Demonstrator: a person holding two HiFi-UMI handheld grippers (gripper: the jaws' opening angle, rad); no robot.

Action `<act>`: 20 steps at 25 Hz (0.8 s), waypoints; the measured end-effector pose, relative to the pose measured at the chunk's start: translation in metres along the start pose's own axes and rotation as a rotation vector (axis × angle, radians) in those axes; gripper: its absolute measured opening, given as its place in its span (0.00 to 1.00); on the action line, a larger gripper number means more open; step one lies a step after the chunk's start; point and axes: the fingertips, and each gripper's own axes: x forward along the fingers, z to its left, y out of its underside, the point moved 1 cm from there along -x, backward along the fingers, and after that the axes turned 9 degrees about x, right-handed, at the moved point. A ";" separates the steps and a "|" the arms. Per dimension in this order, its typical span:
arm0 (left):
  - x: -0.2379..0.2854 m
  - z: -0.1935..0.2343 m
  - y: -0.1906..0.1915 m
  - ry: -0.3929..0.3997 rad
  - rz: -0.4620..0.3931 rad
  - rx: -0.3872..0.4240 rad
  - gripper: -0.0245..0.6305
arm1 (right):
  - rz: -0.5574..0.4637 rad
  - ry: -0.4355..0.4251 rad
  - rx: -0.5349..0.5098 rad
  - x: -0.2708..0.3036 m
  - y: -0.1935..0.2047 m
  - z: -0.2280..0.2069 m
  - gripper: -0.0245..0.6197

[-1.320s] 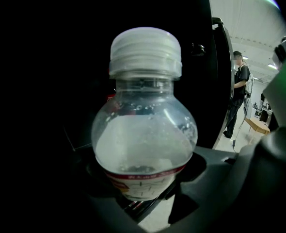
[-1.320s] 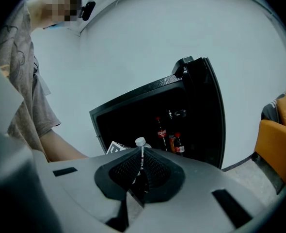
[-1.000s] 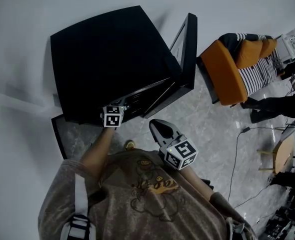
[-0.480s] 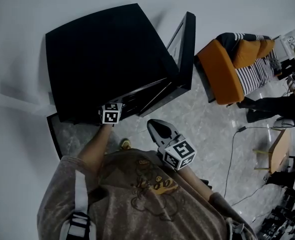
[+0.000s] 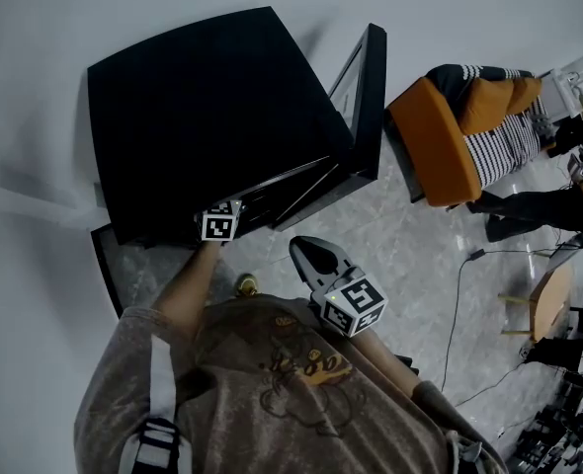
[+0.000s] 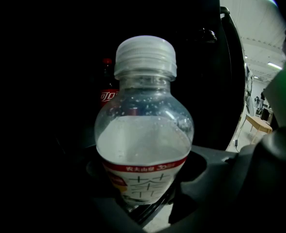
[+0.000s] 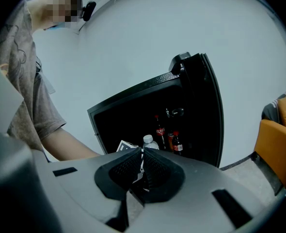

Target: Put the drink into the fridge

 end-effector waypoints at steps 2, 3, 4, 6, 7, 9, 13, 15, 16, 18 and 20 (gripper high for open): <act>0.000 0.000 0.000 -0.002 0.004 0.002 0.51 | 0.000 -0.002 0.001 0.000 0.000 0.000 0.08; 0.000 0.000 0.000 -0.002 0.007 0.004 0.51 | 0.000 -0.003 0.002 0.001 0.000 0.000 0.08; 0.001 0.000 0.001 -0.002 0.011 0.007 0.51 | 0.000 -0.003 0.002 0.001 0.000 0.000 0.08; 0.001 -0.001 0.005 -0.001 0.021 0.012 0.51 | -0.002 -0.005 0.007 0.001 0.000 0.000 0.08; 0.001 -0.002 0.007 -0.002 0.026 0.014 0.52 | -0.005 -0.009 0.014 0.001 0.000 0.000 0.08; -0.001 -0.002 0.010 -0.006 0.031 0.017 0.53 | -0.008 -0.012 0.022 0.002 0.000 0.002 0.08; -0.003 -0.004 0.015 0.003 0.037 0.002 0.60 | 0.002 -0.014 0.000 0.001 0.001 0.003 0.08; -0.004 -0.005 0.016 0.006 0.041 -0.004 0.62 | 0.002 -0.017 0.002 0.001 0.001 0.005 0.08; -0.005 -0.005 0.016 0.005 0.041 -0.005 0.63 | 0.001 -0.017 0.005 0.001 0.001 0.005 0.08; -0.006 -0.005 0.017 0.000 0.042 -0.008 0.64 | 0.000 -0.019 0.005 0.001 0.001 0.006 0.08; -0.007 -0.004 0.020 -0.009 0.046 -0.011 0.64 | 0.002 -0.024 -0.004 0.000 0.003 0.005 0.08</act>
